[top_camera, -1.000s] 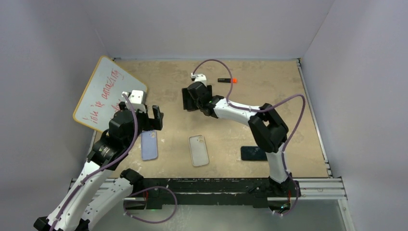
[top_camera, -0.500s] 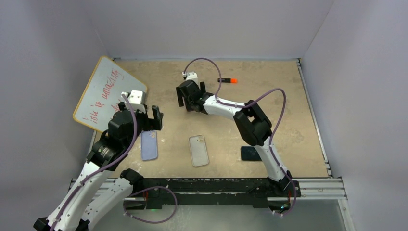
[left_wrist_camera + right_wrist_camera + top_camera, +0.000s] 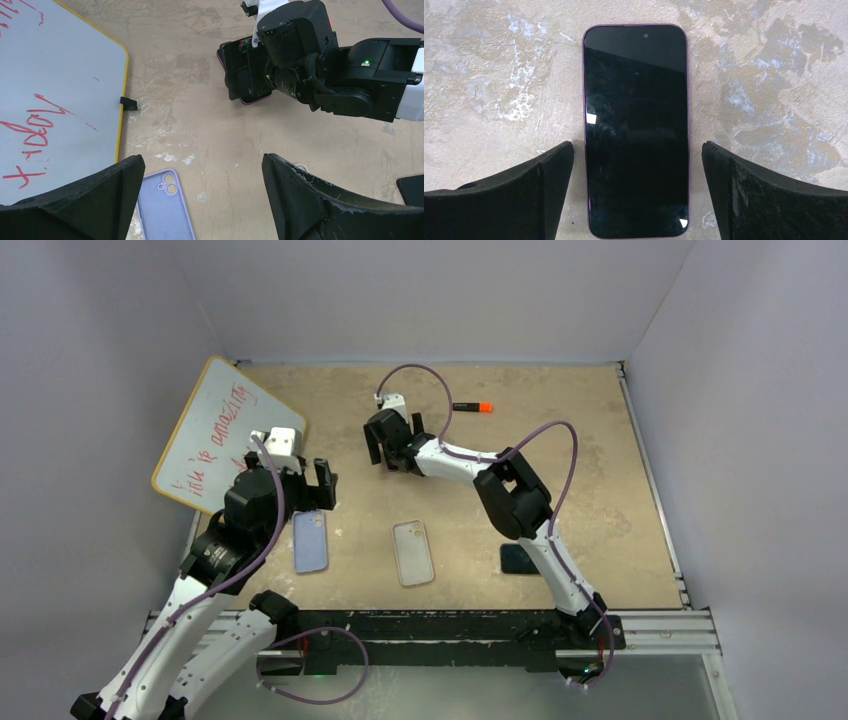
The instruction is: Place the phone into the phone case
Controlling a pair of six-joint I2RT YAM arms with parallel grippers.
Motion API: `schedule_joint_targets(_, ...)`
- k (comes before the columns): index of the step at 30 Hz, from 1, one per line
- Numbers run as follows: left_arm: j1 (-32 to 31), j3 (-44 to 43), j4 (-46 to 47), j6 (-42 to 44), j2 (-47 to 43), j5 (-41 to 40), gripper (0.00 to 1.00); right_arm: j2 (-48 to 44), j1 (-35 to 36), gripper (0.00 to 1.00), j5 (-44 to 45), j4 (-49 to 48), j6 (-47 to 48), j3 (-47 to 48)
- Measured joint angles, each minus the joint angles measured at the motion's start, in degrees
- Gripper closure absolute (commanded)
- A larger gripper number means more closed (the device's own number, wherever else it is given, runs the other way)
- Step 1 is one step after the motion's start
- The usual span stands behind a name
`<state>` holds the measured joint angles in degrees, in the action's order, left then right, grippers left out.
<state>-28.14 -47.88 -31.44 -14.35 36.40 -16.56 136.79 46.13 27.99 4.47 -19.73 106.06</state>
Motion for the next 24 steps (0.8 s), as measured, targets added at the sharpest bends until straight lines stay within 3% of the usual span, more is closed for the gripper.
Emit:
schedule_joint_targets(10, 0.72, 0.0, 0.02, -0.09, 0.68, -0.37, 0.09, 0.15, 0.0, 0.17, -0.74, 0.02, 0.31, 0.11)
schedule_joint_targets(18, 0.74, 0.0, 0.02, -1.27, 1.99, -0.66, 0.09, 0.2, 0.0, 0.2, -1.14, 0.04, -0.31, 0.11)
schedule_joint_targets(24, 0.74, 0.0, 0.44, -4.57, 2.34, 4.26, 0.13, -0.33, 0.0, 0.33, -1.14, -0.79, -0.61, -1.27)
